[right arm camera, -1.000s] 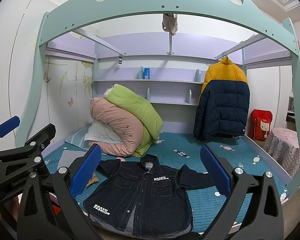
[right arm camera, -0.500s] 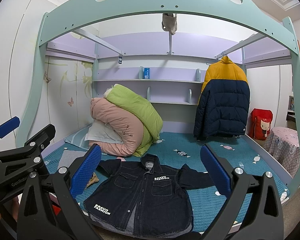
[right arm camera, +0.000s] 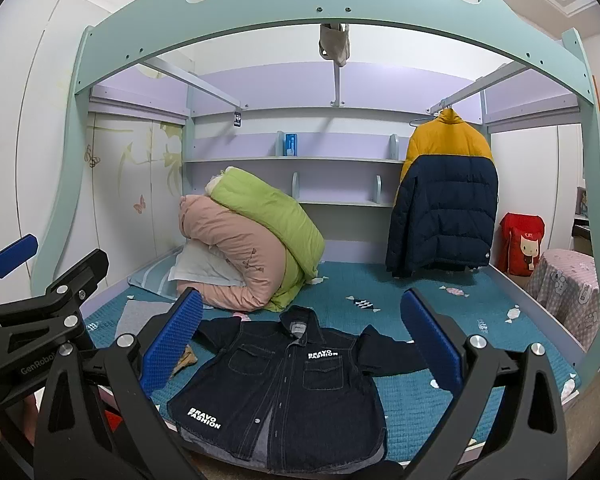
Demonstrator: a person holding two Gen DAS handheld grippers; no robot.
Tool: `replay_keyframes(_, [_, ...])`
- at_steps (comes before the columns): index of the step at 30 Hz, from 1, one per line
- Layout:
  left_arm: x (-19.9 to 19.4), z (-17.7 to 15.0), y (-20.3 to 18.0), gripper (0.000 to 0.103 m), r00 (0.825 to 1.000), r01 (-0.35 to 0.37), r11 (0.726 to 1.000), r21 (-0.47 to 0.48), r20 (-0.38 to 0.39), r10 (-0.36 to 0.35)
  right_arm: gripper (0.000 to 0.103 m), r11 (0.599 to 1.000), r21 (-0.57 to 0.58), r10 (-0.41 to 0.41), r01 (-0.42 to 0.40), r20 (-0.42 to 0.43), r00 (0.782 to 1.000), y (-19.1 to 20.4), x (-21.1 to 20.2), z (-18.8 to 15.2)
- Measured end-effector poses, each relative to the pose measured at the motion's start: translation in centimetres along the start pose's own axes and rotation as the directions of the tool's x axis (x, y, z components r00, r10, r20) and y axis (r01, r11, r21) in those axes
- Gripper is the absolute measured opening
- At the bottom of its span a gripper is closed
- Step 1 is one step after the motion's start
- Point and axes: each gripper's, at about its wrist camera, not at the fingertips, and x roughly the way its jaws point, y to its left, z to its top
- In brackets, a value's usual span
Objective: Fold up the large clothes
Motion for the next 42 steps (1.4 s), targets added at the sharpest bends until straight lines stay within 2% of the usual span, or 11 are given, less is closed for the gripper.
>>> replay_keyframes(12, [0.2, -0.2, 0.1, 0.099, 1.000, -0.006, 1.000, 0.003, -0.002, 0.006, 0.096, 1.000, 0.008, 0.006, -0.006, -0.008, 1.000, -0.5, 0.1, -0.5])
replay_keyframes(18, [0.1, -1.4, -0.2, 0.099, 1.000, -0.023, 1.000, 0.008, -0.014, 0.024, 0.096, 1.000, 0.010, 0.020, -0.019, -0.021, 1.000, -0.3, 0.9, -1.0])
replay_keyframes(42, [0.2, -1.0, -0.4, 0.099, 1.000, -0.025, 1.000, 0.010, -0.017, 0.025, 0.096, 1.000, 0.013, 0.022, -0.021, -0.027, 0.999, -0.3, 1.2, -0.6])
